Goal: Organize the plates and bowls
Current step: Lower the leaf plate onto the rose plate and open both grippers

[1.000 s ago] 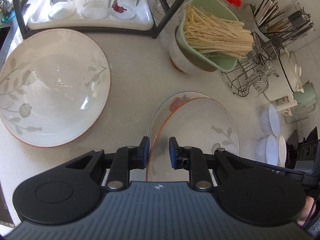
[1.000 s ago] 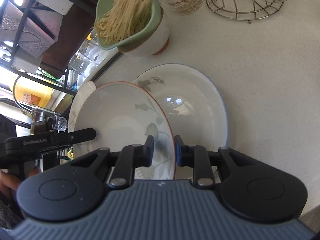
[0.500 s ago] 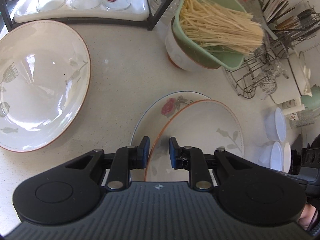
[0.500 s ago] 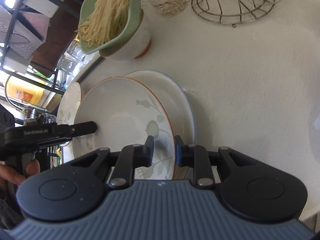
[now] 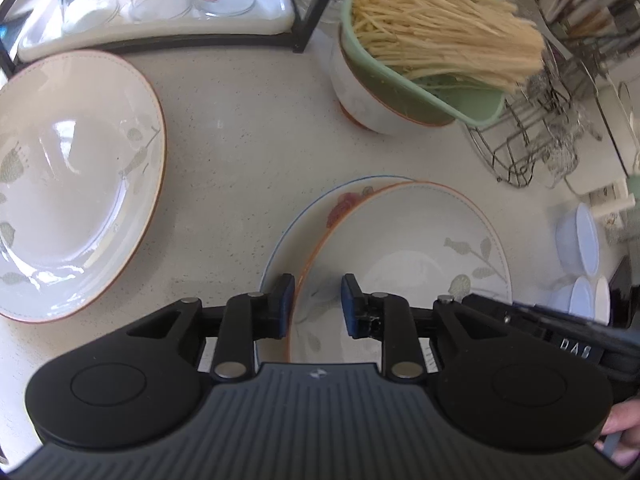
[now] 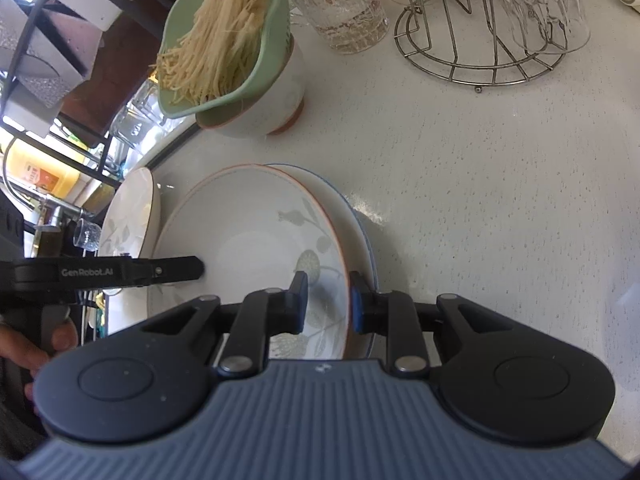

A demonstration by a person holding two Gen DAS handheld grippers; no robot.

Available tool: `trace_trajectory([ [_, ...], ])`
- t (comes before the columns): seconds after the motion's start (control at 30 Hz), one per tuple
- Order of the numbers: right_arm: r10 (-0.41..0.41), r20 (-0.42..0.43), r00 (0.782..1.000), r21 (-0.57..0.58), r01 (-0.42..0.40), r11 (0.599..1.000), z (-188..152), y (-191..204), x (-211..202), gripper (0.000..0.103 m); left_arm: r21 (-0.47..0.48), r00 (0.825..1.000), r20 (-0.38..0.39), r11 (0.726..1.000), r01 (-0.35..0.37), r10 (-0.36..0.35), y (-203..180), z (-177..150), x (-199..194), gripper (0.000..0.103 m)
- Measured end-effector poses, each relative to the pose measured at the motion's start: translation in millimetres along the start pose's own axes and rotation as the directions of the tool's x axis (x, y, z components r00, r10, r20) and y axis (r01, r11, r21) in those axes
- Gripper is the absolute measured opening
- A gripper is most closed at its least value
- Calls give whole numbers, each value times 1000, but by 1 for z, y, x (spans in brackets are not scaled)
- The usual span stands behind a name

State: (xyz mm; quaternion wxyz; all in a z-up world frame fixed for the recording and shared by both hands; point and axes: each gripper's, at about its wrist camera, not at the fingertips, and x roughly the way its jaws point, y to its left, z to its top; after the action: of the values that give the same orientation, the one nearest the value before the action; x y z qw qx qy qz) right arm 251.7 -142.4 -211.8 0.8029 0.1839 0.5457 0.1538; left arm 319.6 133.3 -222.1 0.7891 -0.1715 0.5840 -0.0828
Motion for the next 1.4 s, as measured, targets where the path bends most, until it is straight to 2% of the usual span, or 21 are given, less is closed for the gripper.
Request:
trace_trajectory([
  [0.17, 33, 5, 999, 44, -33, 998, 0, -8, -1, 24, -52, 1000, 2, 999, 13, -13, 3, 1, 1, 32],
  [0.4, 14, 24, 1000, 19, -15, 1000, -4, -4, -2, 22, -88, 999, 3, 995, 39, -39, 7, -3, -9, 49],
  [0.57, 4, 37, 999, 24, -5, 1000, -5, -4, -1, 20, -95, 999, -4, 994, 49, -50, 12, -8, -17, 50],
  [0.7, -4, 35, 999, 26, 3, 1000, -5, -3, 0, 19, -82, 997, 46, 995, 59, -55, 10, -18, -32, 58],
  [0.87, -26, 29, 999, 20, 25, 999, -3, 2, 0, 19, -91, 995, 63, 993, 78, -73, 11, -27, -41, 58],
  [1.1, -73, 93, 993, -9, 74, 997, 1, 12, -10, 22, -60, 995, 91, 997, 55, -49, 3, -35, -51, 58],
  [1.3, -95, 159, 983, -40, 102, 994, 5, 22, -31, 22, 37, 988, 153, 999, -3, -3, -23, -40, -79, 58],
  [1.4, -91, 185, 978, -58, 104, 993, 5, 29, -44, 22, 84, 982, 188, 996, -8, -8, -36, -42, -95, 58],
])
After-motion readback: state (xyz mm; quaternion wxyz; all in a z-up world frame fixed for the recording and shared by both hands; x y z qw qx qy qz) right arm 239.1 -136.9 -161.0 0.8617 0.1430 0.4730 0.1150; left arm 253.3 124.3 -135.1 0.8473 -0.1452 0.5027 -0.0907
